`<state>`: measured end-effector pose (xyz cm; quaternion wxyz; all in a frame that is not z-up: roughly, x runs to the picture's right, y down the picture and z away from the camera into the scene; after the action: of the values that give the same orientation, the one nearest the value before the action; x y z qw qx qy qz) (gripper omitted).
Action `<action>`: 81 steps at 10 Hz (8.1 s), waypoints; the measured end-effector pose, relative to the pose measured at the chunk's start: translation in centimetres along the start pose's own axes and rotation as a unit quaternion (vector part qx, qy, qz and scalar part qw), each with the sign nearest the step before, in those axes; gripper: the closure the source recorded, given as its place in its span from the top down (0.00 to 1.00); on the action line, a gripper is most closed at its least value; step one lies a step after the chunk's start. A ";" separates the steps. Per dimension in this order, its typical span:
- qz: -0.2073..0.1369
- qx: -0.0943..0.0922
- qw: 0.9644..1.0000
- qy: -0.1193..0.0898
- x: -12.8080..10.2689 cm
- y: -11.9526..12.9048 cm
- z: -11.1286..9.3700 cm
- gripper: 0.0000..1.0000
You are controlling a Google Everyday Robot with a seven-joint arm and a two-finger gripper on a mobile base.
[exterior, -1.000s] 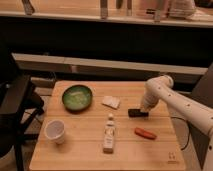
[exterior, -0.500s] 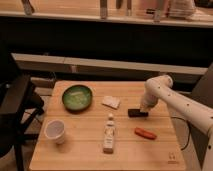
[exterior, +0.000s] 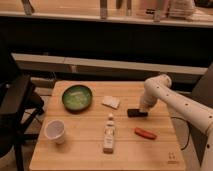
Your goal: Push the eraser across the table
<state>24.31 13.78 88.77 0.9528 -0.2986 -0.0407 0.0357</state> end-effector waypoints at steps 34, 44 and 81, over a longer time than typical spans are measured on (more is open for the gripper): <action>-0.011 -0.022 1.000 0.002 -2.4 0.0 0.4 0.00; -0.015 -0.026 1.000 0.002 -2.9 0.1 0.4 0.00; -0.042 -0.041 0.998 0.010 -5.7 0.3 0.7 0.00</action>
<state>18.59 13.91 88.83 0.9406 -0.3363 -0.0451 -0.0085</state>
